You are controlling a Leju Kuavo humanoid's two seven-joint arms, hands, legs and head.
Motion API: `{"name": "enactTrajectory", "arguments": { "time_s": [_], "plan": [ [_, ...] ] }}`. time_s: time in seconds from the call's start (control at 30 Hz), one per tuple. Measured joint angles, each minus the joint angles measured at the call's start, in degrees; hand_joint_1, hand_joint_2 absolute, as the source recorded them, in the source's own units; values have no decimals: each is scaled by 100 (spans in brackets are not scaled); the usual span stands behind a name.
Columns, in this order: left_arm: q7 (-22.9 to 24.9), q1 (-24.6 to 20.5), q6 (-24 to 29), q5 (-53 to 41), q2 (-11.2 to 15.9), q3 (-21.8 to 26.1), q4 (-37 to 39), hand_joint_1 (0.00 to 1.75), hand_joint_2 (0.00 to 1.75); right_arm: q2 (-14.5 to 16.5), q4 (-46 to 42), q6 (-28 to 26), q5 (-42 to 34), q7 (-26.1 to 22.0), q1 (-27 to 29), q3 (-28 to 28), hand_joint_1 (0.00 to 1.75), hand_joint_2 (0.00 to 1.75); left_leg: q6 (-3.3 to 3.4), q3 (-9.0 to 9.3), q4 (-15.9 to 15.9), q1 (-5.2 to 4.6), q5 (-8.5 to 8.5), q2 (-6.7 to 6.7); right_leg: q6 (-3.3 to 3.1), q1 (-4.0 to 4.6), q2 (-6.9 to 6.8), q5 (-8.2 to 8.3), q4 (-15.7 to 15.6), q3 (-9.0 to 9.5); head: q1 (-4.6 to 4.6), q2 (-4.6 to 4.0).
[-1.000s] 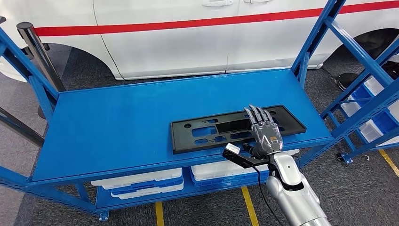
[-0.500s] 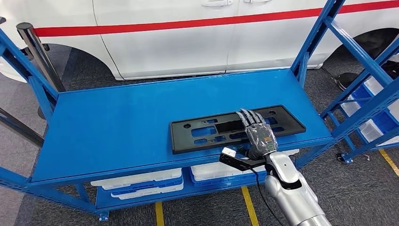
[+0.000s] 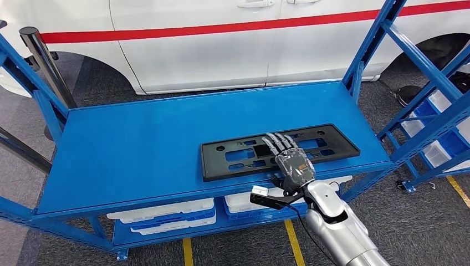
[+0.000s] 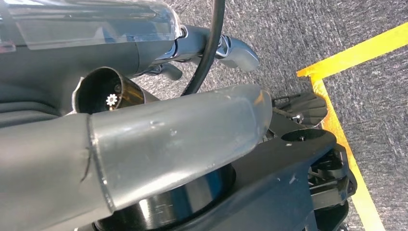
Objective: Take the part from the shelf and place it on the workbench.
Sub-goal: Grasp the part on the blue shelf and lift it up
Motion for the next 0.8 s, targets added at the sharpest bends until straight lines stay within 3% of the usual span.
{"name": "enactTrajectory", "arguments": {
  "time_s": [0.13,0.17,0.27,0.3,0.8],
  "plan": [
    [18,-15,-22,-38,0,2,0,0,0,-26,16,-53,133,-42,-70,323,0,175,-2,11,0,0,-3,1,-1,1,1,-3,0,10,0,0],
    [24,-19,-26,-46,-1,3,0,0,0,-29,30,-53,139,-41,-94,410,8,175,-3,17,-1,1,-5,1,-2,1,1,-5,0,15,0,0],
    [31,-32,-31,-66,-1,20,0,0,0,-30,91,-2,103,8,-170,634,139,175,-5,38,-1,1,-12,1,-10,3,0,-16,0,37,0,0],
    [31,-35,-31,-71,0,31,0,0,0,-30,115,29,78,44,-192,685,175,175,-5,44,-1,2,-14,1,-11,3,0,-19,0,43,1,0],
    [30,-35,-31,-72,0,103,0,0,0,-27,273,137,-39,206,-337,777,175,175,-5,58,-1,2,-21,-2,-8,3,-5,-27,1,58,0,0]
  ]
}}
